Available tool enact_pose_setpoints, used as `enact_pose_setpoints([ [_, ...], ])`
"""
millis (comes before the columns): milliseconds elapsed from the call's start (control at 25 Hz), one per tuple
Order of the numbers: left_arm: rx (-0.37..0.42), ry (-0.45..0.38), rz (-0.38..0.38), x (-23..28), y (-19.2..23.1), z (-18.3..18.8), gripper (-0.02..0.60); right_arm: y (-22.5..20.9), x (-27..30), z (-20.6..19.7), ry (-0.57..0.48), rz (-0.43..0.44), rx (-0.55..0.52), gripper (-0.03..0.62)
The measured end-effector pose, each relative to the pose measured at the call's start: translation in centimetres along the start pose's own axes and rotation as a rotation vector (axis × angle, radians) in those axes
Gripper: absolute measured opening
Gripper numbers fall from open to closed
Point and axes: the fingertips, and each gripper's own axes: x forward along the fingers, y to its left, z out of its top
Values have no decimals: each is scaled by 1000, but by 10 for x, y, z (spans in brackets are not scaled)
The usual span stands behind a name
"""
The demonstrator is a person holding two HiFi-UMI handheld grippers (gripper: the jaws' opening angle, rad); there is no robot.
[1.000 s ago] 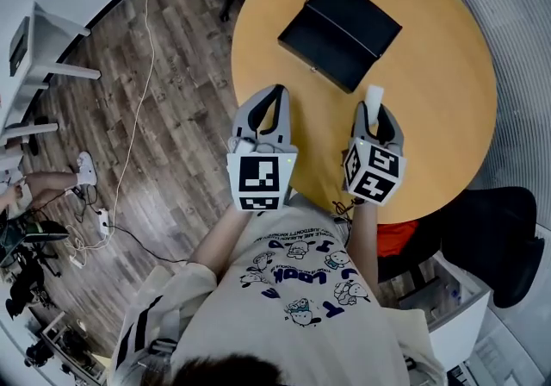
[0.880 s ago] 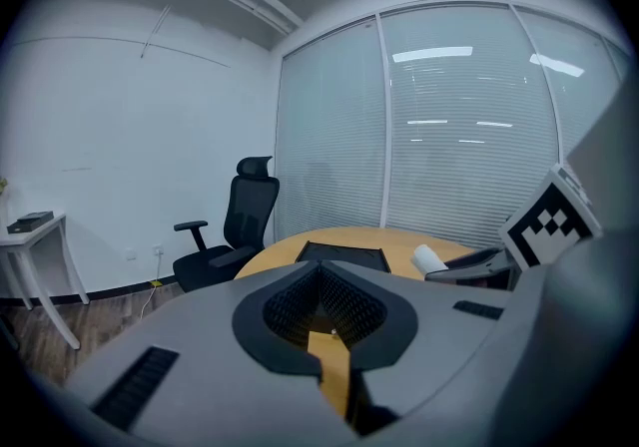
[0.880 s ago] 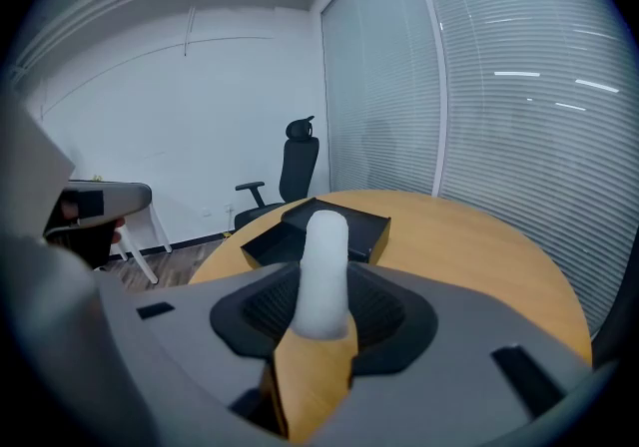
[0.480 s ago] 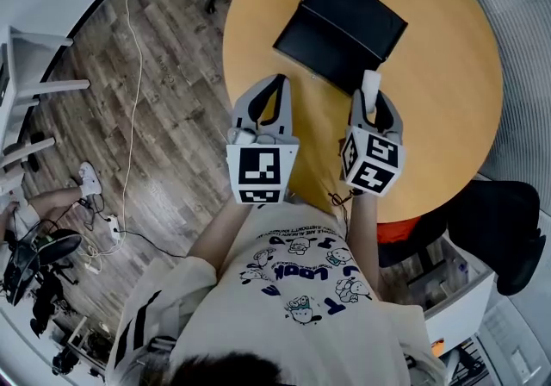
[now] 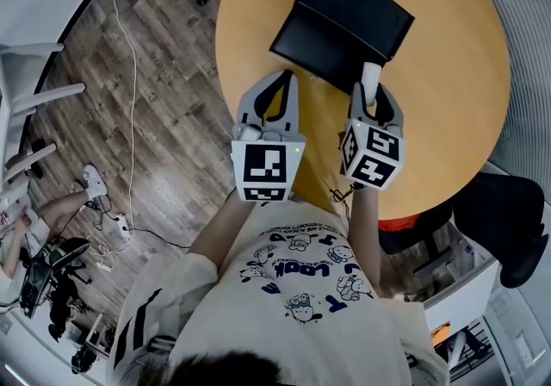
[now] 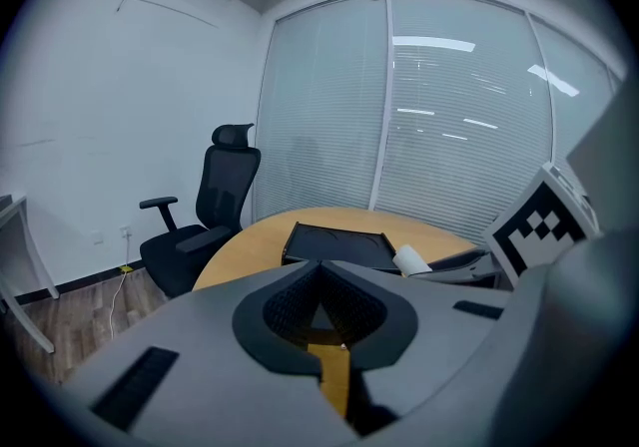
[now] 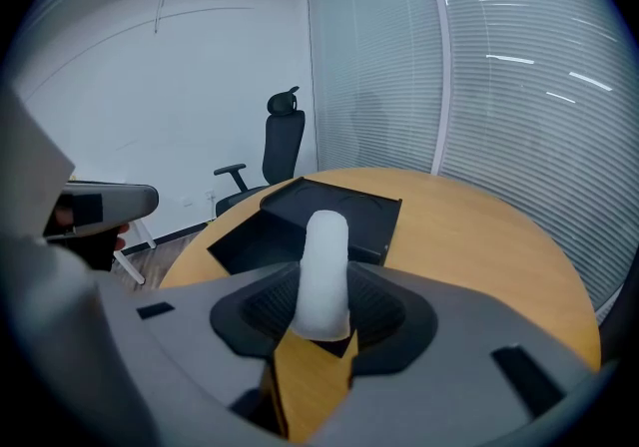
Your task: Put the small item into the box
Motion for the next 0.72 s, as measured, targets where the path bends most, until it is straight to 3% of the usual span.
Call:
enact_pose_setpoints([
  [720, -37, 79, -36, 39, 18, -18, 15, 5, 45, -11, 106, -19, -9, 161],
])
